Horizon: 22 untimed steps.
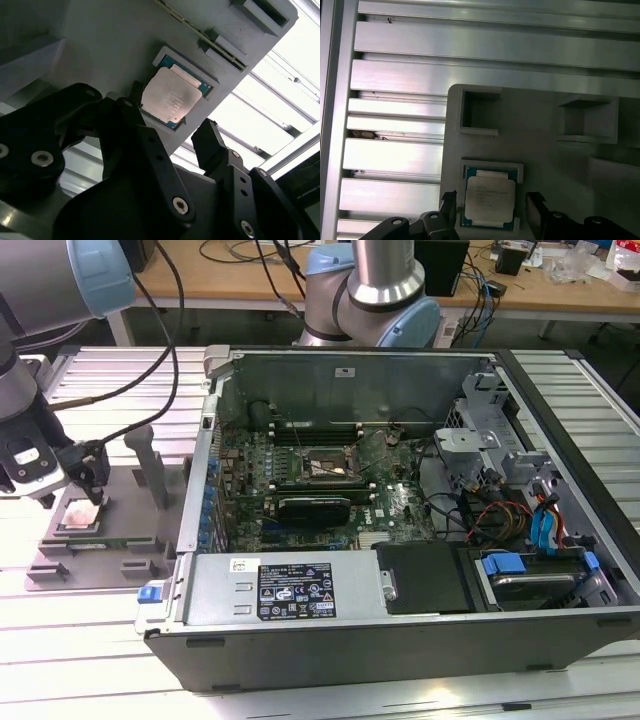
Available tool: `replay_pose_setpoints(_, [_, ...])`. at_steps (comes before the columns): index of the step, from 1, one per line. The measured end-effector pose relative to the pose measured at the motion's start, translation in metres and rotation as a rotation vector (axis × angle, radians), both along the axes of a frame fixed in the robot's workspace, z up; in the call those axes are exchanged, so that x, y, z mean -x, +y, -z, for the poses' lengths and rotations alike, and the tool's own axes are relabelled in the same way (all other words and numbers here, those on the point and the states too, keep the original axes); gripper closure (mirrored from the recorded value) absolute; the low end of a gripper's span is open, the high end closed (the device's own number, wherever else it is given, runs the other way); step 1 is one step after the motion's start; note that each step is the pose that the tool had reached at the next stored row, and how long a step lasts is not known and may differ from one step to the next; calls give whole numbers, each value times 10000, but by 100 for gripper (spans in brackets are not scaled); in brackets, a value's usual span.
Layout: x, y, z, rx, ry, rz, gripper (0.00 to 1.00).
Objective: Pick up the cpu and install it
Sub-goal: 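Pick up the cpu and move it towards the insertion slot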
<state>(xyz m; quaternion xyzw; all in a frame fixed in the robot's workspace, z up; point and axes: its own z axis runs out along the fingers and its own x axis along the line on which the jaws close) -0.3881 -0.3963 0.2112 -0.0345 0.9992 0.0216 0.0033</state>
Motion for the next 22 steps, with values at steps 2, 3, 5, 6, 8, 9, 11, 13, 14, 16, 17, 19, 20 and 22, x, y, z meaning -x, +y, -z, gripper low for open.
replay_pose_setpoints(2, [0, 0, 53, 0, 8, 0, 34])
replay_pose_setpoints(3, [0, 0, 82, 0, 18, 1, 34])
replay_pose_setpoints(5, [0, 0, 115, 37, 71, 0, 34])
replay_pose_setpoints(6, [0, 0, 127, 43, 81, 0, 34])
replay_pose_setpoints(8, [-17, -1, 155, 46, 85, -1, 34])
replay_pose_setpoints(9, [-25, 0, 162, 48, 89, 2, 34])
replay_pose_setpoints(11, [-25, -1, 189, 47, 90, 23, 34])
replay_pose_setpoints(13, [-26, -1, 204, 46, 90, 203, 34])
replay_pose_setpoints(14, [-26, -1, 207, 45, 90, 290, 34])
replay_pose_setpoints(16, [-26, -1, 217, 44, 90, 433, 34])
replay_pose_setpoints(17, [-26, -1, 227, 43, 88, 434, 34])
replay_pose_setpoints(19, [-25, -1, 240, 45, 92, 434, 34])
replay_pose_setpoints(20, [-25, -1, 245, 44, 90, 434, 34])
replay_pose_setpoints(22, [-25, -1, 246, 44, 90, 433, 34])
